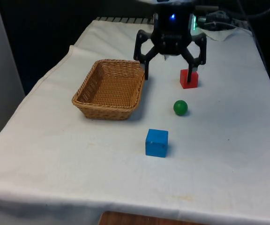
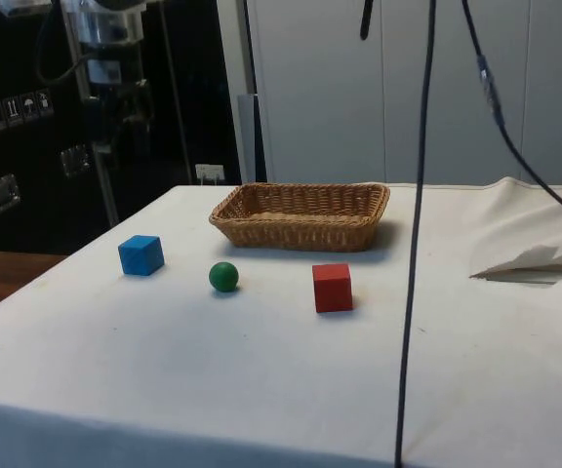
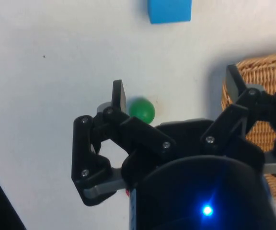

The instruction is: Place all non-red objects into the basket.

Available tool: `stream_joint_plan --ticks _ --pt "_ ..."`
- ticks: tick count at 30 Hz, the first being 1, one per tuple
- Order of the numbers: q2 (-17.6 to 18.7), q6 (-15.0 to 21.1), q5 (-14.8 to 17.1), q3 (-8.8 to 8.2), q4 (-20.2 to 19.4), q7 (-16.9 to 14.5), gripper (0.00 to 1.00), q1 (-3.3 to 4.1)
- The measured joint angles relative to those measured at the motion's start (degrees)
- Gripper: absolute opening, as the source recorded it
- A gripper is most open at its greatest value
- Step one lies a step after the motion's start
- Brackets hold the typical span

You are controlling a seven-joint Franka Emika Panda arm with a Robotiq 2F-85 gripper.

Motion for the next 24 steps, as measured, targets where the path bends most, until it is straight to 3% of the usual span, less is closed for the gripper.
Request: stream_joint_plan --ticks 10,24 --pt "4.87 0.06 5.56 -0.97 4.35 -3.72 1.0 -1.09" --pt "9.34 1.66 9.74 -1.03 6.42 -6.65 1.0 -1.95"
